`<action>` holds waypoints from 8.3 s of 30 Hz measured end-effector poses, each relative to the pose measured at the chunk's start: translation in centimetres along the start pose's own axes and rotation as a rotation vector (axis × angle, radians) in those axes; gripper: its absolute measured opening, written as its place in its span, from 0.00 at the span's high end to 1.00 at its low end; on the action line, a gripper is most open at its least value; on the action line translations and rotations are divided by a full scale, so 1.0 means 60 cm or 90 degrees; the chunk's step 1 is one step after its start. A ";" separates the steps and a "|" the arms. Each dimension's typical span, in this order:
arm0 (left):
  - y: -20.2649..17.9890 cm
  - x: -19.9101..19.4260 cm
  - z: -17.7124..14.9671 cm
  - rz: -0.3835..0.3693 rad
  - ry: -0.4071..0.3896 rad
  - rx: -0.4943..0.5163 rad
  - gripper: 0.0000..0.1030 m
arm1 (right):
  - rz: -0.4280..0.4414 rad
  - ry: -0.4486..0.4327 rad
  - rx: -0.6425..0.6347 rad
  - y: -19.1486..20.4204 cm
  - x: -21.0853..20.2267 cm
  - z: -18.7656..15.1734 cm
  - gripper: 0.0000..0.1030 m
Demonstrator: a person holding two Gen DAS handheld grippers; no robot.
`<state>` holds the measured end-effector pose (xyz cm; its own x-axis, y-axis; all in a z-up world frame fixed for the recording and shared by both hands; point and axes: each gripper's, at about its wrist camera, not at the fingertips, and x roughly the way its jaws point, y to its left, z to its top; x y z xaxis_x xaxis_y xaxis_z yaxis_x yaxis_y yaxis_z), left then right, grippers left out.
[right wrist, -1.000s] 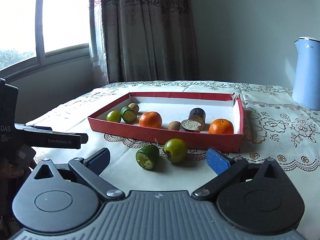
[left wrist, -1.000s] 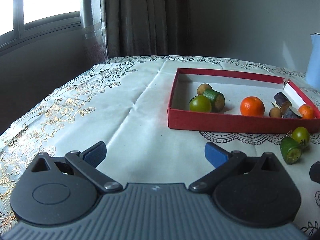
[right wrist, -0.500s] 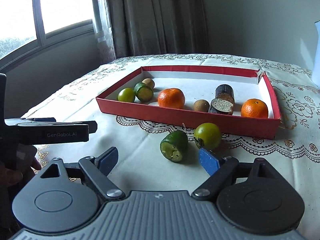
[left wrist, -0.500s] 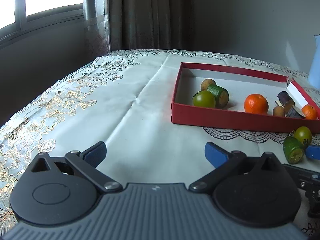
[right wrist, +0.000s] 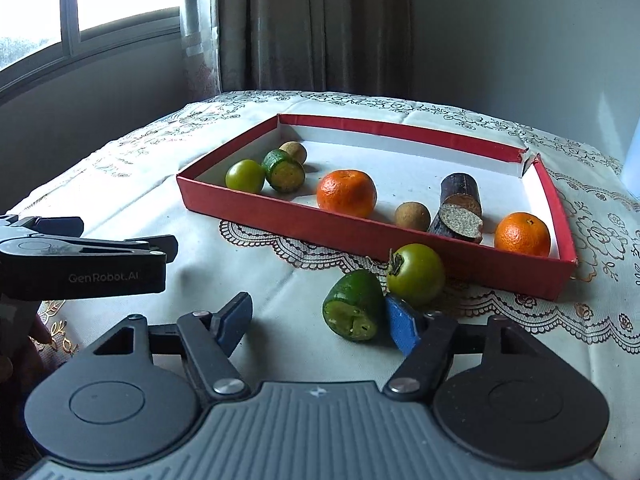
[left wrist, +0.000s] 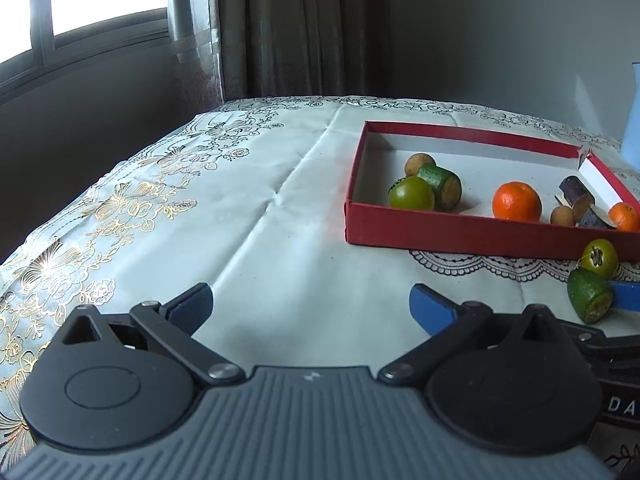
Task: Organize fruits
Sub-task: 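Move the right gripper to the cut green lime half and grasp it, then lift the lime half with the right gripper and carry it over the tray, then lower the lime half into the tray and open the right gripper, then move the left gripper toward the round olive-green fruit, then close the left gripper around the olive-green fruit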
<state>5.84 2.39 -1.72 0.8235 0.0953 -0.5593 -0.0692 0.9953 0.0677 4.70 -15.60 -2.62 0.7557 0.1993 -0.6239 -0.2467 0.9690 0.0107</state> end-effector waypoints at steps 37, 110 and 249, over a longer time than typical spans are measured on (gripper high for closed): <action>0.003 0.002 -0.001 -0.004 0.003 -0.004 0.00 | -0.012 -0.013 0.022 -0.032 -0.012 -0.007 0.71; -0.007 -0.003 -0.003 0.018 -0.003 0.011 0.00 | -0.008 -0.179 0.032 -0.056 -0.107 0.002 0.71; -0.241 -0.056 -0.015 -0.284 0.000 0.093 0.70 | -0.103 -0.200 0.308 -0.331 -0.117 -0.067 0.03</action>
<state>3.57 -12.29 -1.54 0.7550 -0.3417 -0.5597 0.3715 0.9262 -0.0644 1.87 -36.81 -1.59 0.9217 0.0058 -0.3878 0.1353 0.9323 0.3354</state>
